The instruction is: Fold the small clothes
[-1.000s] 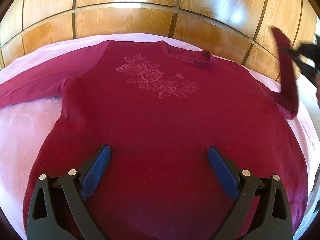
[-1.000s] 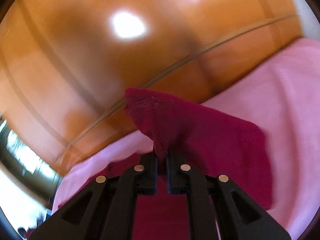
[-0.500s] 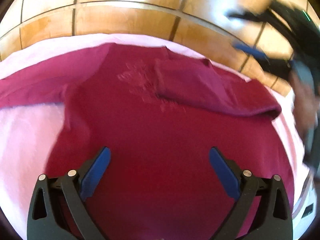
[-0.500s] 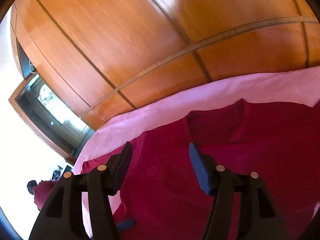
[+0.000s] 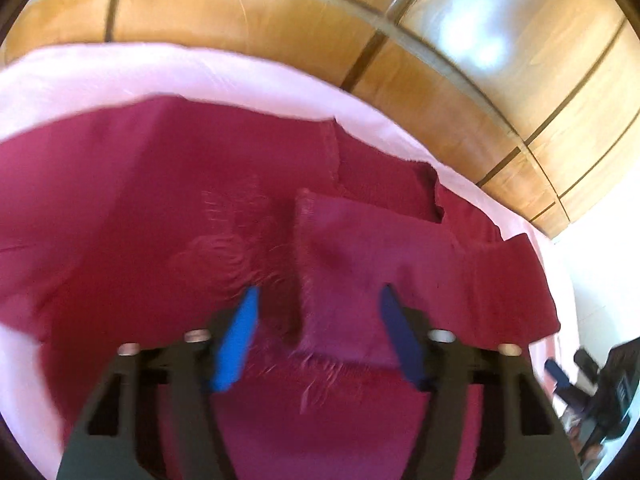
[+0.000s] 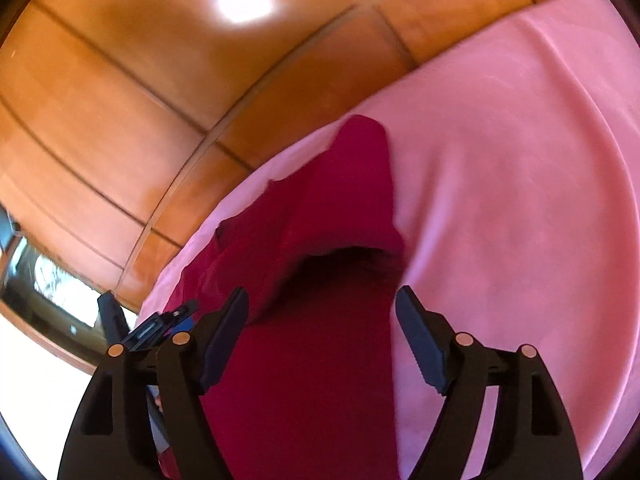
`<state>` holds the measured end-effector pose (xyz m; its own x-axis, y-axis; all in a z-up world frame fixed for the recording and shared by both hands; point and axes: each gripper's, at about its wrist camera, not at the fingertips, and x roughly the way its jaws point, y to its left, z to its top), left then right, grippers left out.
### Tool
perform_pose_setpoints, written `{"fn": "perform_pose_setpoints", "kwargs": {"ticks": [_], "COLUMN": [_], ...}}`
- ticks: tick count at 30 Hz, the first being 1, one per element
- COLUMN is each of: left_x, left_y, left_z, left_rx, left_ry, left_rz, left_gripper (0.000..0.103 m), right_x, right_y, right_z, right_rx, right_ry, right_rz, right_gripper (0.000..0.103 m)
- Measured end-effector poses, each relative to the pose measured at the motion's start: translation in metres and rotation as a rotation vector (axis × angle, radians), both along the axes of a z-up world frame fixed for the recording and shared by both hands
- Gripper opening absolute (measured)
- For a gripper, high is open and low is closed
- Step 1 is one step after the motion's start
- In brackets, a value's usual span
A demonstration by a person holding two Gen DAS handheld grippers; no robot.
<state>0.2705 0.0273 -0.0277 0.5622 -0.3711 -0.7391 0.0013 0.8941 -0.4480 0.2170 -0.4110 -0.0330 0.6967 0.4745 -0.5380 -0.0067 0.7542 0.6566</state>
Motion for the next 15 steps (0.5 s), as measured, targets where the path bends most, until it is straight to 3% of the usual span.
{"fn": "perform_pose_setpoints", "kwargs": {"ticks": [1, 2, 8, 11, 15], "left_x": [0.004, 0.009, 0.004, 0.003, 0.008], "left_y": [-0.004, -0.009, 0.017, 0.04, 0.043], "left_z": [0.0, 0.002, 0.042, 0.054, 0.034], "left_rx": [0.012, 0.02, -0.029, 0.013, 0.119], "left_ry": [-0.002, -0.001, -0.107, -0.133, -0.076], "left_rz": [-0.012, -0.034, 0.024, 0.092, 0.072], "left_gripper": [0.03, 0.008, 0.006, 0.006, 0.006], "right_x": [0.004, 0.005, 0.043, 0.057, 0.047], "right_y": [0.0, -0.001, 0.01, 0.006, 0.019], "right_z": [-0.002, -0.004, -0.007, -0.017, -0.021], "right_rx": [0.028, 0.044, 0.107, 0.106, 0.02], "right_ry": [0.002, 0.003, -0.025, -0.001, 0.032], "right_rz": [0.005, 0.011, 0.024, 0.001, 0.055], "right_gripper": [0.078, 0.078, 0.082, 0.082, 0.082]}}
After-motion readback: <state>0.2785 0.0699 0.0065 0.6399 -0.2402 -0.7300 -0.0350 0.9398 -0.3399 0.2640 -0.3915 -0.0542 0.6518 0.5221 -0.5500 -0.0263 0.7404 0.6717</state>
